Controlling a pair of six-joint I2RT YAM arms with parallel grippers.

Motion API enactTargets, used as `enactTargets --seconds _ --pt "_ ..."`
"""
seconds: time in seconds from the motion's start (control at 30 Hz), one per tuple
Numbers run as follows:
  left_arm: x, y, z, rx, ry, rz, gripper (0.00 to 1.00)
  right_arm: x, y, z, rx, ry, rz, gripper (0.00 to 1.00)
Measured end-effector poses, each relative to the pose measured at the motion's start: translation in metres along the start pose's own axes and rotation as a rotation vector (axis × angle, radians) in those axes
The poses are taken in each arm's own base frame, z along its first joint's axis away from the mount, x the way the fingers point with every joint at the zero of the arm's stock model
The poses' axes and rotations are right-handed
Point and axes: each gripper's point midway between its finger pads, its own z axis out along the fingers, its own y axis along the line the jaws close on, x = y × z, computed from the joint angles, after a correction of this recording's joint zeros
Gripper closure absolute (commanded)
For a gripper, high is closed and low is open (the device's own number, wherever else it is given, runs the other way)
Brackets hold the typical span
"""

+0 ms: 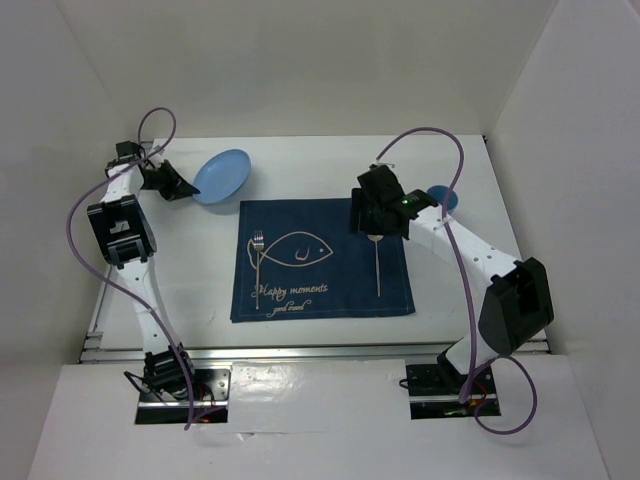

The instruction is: Set the dinner table for one person

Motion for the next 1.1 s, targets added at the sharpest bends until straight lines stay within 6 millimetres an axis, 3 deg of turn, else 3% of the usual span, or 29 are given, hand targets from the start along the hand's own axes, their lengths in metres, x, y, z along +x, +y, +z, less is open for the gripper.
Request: enactTargets --seconds 0.27,0.37,0.47,0.57,0.67,0.77,0.87,0.97,1.1 --pt "0.0 -0.029 -0.022 0.1 0.007 0.065 1.0 -0.005 -0.002 -0.01 0.003 -0.018 0.018 0.28" --pt "0.006 -0.062 -0.036 0.116 0.003 0.191 1.0 -0.009 -0.001 -0.014 0.003 -0.031 0.031 0.28" --pt "0.026 -0.108 -0.049 0.136 0.018 0.373 1.0 -0.012 -0.005 -0.019 0.022 -0.047 0.057 0.28" --pt "0.074 -0.158 -0.051 0.155 0.077 0.604 1.0 -0.014 -0.012 -0.03 0.046 -0.065 0.093 0.28" --pt "0.147 -0.191 -0.04 0.174 0.193 0.792 1.0 -0.022 -0.018 -0.049 0.052 -0.113 0.133 0.28" --pt "0.229 -0.202 -0.014 0.19 0.354 0.951 1.0 -0.032 -0.023 -0.071 0.044 -0.176 0.181 0.28" --pt "0.298 -0.189 0.01 0.174 0.513 1.047 1.0 -0.037 -0.029 -0.09 0.042 -0.225 0.227 0.28" --pt "0.329 -0.174 0.027 0.145 0.607 1.084 1.0 -0.037 -0.034 -0.1 0.046 -0.243 0.255 0.28" --pt "0.329 -0.16 0.05 0.096 0.62 1.095 1.0 -0.029 -0.041 -0.105 0.061 -0.239 0.282 0.28"
